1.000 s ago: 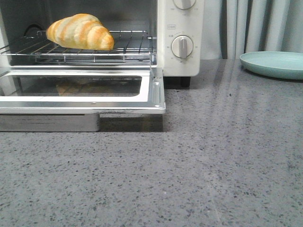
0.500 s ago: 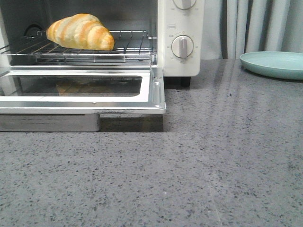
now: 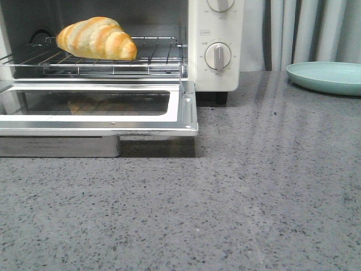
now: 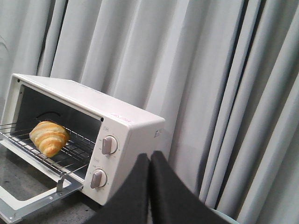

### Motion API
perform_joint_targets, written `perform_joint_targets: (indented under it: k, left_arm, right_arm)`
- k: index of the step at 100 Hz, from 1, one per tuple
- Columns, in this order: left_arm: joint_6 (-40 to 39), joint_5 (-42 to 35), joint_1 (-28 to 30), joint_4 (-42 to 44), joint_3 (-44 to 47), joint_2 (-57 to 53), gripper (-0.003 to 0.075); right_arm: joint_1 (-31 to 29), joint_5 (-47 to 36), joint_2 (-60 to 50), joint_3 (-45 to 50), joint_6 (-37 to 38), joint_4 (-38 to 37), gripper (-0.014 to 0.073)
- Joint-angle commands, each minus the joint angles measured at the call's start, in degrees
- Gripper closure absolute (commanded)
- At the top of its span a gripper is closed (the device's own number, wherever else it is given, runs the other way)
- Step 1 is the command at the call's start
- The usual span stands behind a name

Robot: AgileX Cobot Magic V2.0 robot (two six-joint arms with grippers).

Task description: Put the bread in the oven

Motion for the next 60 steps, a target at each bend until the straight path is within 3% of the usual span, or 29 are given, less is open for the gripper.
perform_joint_targets:
  k: [1,26,60]
  left_arm:
    - [3.7,-11.2,3.9,0.7,2.7,-1.9,0.0741]
    - [0.9,-13.9,16.3,-2.3,14.0,-1.7,0.0741]
    - [-1.7,-13.4,16.8,-1.5,21.9,-1.7,0.0741]
  right_arm:
    - [-0.3,-3.5,0.2,-1.1,-0.2,-0.8,0.0643]
    - [-0.3,-3.4,0.3,-1.1,-0.2,-0.8,0.0643]
    - [-0.3,-3.3,0.3,-1.1,-0.2,-0.8,0.0643]
